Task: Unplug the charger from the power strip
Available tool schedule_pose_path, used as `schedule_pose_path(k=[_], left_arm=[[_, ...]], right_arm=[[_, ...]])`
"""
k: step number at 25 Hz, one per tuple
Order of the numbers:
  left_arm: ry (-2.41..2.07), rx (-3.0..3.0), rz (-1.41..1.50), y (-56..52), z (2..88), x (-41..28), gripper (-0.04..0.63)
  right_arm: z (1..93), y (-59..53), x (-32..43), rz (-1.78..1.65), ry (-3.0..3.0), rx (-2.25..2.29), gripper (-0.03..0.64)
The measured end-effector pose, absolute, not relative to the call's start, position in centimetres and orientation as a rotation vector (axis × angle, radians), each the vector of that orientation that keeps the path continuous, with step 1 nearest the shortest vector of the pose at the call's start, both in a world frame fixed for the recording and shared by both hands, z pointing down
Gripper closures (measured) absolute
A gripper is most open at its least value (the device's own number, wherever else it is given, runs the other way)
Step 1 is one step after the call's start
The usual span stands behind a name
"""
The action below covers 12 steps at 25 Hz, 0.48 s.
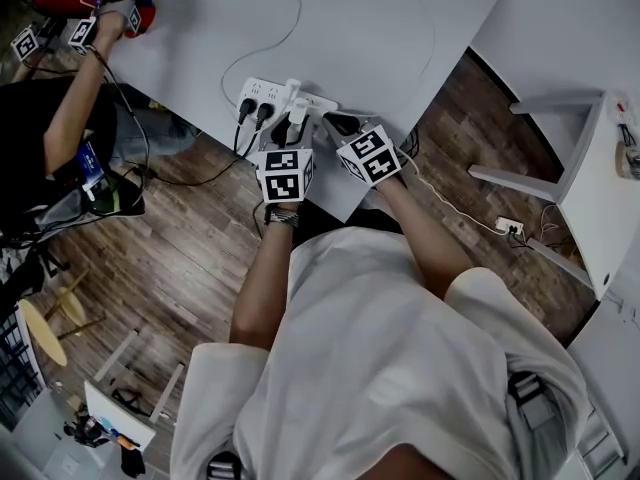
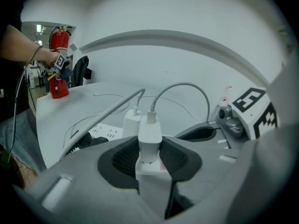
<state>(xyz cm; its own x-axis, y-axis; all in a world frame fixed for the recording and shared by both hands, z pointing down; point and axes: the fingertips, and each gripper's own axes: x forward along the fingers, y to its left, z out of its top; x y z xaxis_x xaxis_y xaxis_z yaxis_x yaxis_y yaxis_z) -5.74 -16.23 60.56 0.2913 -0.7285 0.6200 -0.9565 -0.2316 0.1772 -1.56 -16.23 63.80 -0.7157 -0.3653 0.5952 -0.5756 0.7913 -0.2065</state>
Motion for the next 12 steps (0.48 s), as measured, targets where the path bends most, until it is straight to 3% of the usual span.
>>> schedule_pose_path(k=[12], left_arm=[[-1.535, 2.128, 0.779, -16.05, 60.58, -5.06, 0.454]], right_arm=[[63.81, -16.23, -1.54, 0.507, -2.439, 0.702, 0.618]])
